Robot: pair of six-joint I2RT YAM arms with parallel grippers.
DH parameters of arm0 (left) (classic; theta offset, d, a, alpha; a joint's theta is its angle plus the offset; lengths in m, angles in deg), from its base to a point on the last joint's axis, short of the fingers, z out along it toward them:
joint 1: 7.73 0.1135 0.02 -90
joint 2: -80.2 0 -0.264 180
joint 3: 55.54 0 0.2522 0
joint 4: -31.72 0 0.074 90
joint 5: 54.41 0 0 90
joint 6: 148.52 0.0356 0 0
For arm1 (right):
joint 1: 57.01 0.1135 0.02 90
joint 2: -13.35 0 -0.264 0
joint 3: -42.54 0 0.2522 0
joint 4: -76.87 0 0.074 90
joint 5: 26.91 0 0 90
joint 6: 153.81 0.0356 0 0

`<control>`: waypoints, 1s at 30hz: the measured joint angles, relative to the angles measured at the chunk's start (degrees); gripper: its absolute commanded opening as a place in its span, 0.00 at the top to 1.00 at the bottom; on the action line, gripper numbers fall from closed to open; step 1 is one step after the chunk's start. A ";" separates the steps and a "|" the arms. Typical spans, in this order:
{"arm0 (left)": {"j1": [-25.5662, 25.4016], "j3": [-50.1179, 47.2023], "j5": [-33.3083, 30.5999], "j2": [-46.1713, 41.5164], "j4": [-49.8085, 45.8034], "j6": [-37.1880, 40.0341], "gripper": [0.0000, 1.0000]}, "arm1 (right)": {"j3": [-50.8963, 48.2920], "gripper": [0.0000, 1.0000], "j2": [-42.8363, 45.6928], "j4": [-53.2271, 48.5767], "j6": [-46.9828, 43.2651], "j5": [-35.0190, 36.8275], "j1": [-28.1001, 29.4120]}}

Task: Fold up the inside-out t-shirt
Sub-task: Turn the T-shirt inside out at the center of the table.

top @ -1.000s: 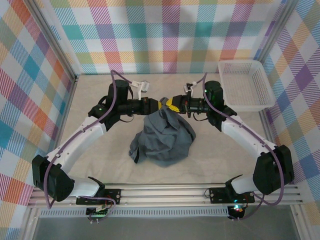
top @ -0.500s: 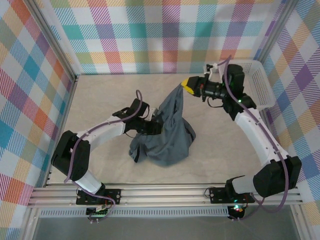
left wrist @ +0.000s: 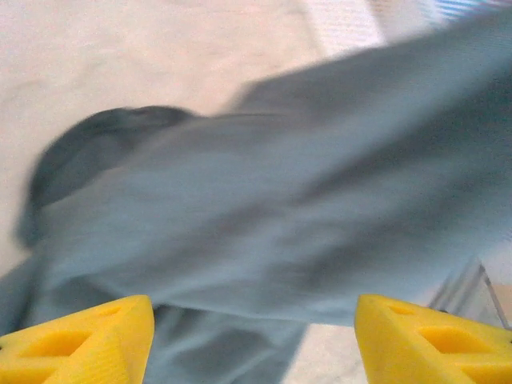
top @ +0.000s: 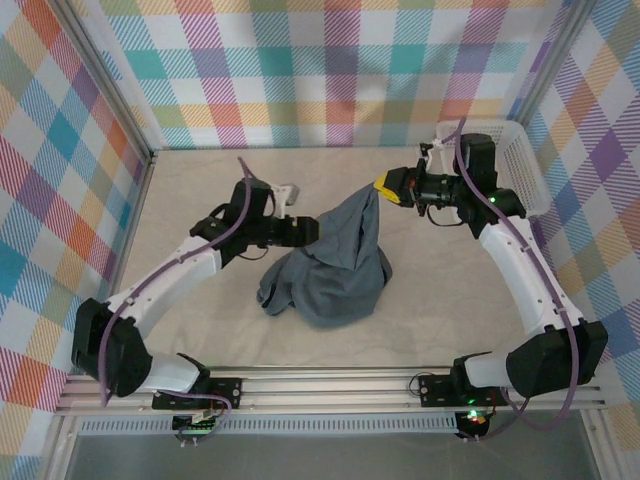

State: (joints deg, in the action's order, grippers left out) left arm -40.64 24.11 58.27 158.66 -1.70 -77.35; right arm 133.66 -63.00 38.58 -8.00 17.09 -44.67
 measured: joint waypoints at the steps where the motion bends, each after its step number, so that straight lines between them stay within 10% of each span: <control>1: -2.23 1.33 -0.52 -0.07 0.44 -0.04 0.34 | -0.02 1.00 -0.09 0.00 0.02 0.00 0.00; 8: -11.85 12.20 -9.88 7.76 1.20 -0.11 0.34 | -0.02 1.00 -0.11 0.00 0.00 -0.17 0.11; 15: -10.95 12.74 -17.53 12.09 -1.33 -1.27 1.00 | 0.00 1.00 -0.31 -1.53 -1.07 -0.20 0.11; 21: -4.28 8.98 -4.28 10.49 6.62 -9.11 1.00 | 1.20 0.97 -3.76 -4.07 -4.15 -1.29 -1.92; 30: -0.68 5.79 13.51 7.19 19.45 -20.87 1.00 | 4.87 0.59 -19.26 -13.57 -21.57 0.55 -7.89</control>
State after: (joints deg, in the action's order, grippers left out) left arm -41.31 29.90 71.78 165.85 17.75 -98.23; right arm 138.54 -82.26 25.01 -29.57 17.64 -52.56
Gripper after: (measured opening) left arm 0.050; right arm 0.368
